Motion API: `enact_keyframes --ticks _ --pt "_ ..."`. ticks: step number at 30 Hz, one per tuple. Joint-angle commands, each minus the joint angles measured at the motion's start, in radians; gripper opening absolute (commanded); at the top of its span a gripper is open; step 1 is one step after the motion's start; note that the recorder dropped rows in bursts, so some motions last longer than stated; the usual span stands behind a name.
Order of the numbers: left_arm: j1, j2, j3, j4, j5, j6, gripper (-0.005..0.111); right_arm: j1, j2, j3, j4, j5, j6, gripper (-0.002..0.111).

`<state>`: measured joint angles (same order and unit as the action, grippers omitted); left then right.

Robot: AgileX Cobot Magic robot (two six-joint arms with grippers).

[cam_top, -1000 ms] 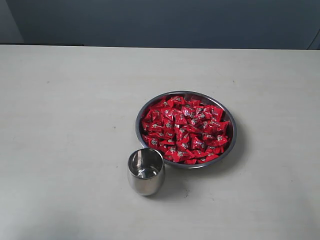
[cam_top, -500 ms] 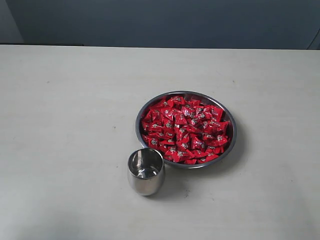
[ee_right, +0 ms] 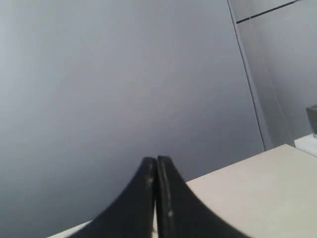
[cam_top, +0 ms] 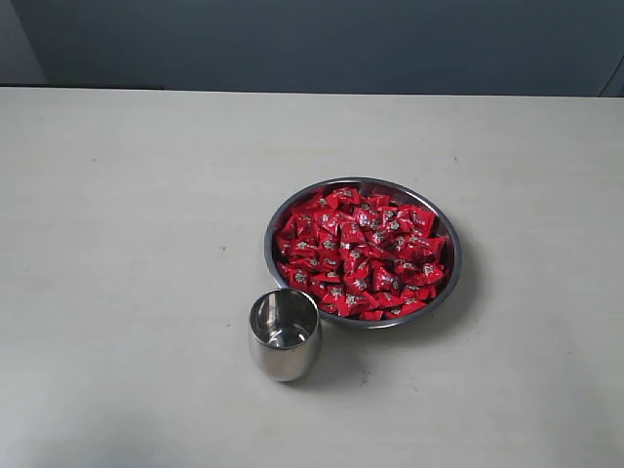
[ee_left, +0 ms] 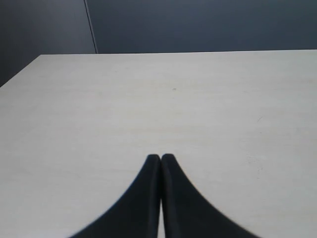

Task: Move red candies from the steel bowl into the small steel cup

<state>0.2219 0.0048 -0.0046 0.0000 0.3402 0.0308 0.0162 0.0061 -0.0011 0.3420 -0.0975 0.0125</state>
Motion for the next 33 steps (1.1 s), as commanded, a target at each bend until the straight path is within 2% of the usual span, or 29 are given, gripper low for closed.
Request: enact_keyframes --ticks 1,8,11,18,23,29,33 --pt "-0.005 -0.005 0.005 -0.006 -0.010 -0.001 0.000 -0.004 -0.006 0.001 0.008 -0.093 0.012 0.000" --pt "-0.005 -0.005 0.005 -0.006 -0.010 -0.001 0.000 -0.004 -0.006 0.001 0.044 -0.230 0.105 0.000" --pt "-0.005 -0.005 0.005 -0.006 -0.010 -0.001 0.000 -0.004 -0.006 0.001 0.142 -0.236 0.191 0.000" --pt "-0.005 -0.005 0.005 -0.006 -0.010 -0.001 0.000 -0.004 -0.006 -0.030 0.122 -0.203 0.203 0.000" --pt "-0.005 -0.005 0.005 -0.006 -0.010 -0.001 0.000 -0.004 0.109 -0.232 -0.014 -0.019 0.203 0.000" --pt "-0.005 -0.005 0.005 -0.006 -0.010 -0.001 0.000 0.013 0.528 -0.571 -0.194 0.234 0.177 0.000" --pt "-0.005 -0.005 0.005 -0.006 -0.010 -0.001 0.000 0.113 0.808 -0.820 -0.168 0.371 -0.065 0.000"
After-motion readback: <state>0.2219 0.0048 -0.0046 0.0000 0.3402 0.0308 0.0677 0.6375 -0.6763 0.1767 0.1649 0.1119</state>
